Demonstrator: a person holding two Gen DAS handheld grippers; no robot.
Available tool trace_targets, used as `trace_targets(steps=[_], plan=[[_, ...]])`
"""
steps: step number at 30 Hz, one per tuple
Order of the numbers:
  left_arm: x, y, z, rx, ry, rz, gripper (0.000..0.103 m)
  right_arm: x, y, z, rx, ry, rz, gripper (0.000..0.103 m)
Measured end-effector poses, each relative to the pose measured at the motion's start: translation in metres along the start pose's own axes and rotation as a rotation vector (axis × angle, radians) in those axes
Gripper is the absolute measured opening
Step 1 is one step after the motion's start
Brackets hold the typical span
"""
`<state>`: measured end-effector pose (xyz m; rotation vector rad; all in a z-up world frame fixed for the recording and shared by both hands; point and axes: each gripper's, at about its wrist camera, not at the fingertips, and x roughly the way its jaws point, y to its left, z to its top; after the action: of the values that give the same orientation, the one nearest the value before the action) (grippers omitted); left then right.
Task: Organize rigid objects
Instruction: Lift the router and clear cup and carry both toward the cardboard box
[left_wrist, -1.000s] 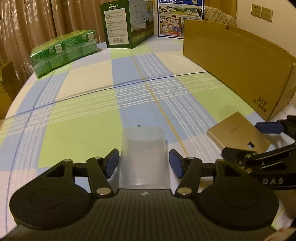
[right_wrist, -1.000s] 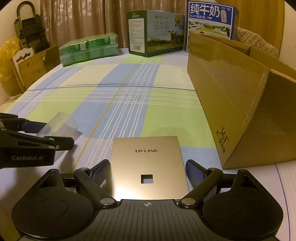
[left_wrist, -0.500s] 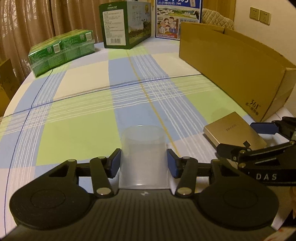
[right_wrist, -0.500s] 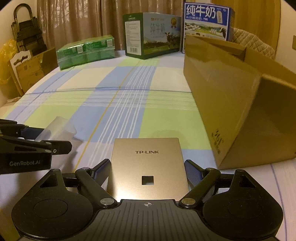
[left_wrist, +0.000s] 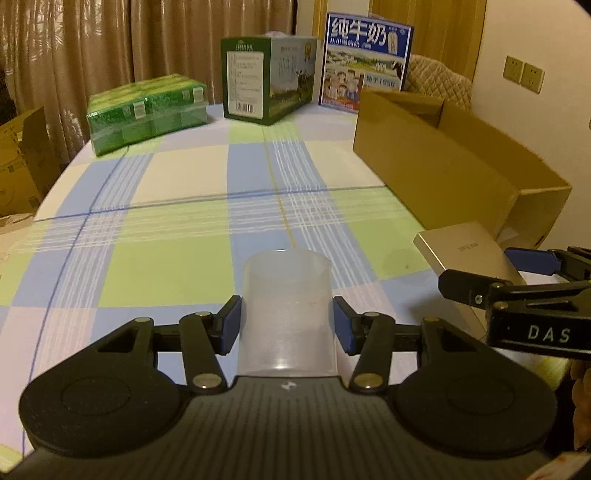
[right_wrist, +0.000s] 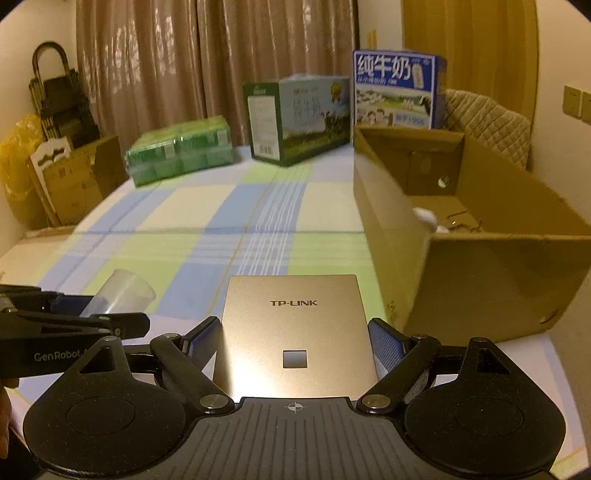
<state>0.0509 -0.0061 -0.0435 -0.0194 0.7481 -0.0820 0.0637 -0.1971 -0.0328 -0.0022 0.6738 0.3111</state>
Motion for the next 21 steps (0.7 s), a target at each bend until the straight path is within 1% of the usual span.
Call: trace_targets(steps=[5,11,21], plan=[[-0.027,-0.009,0.004,-0.001,-0.029,0.0,0.047,-0.028,-0.002,0.005,0.022,-0.03,0.004,0.083],[-0.05,-0.018,0.006,-0.007,-0.051,-0.006,0.047,-0.052,0.0,0.009,0.04,-0.057,0.011,0.083],[-0.065,-0.029,0.007,-0.007,-0.063,-0.015,0.047,-0.072,-0.006,0.01,0.056,-0.084,0.008,0.083]])
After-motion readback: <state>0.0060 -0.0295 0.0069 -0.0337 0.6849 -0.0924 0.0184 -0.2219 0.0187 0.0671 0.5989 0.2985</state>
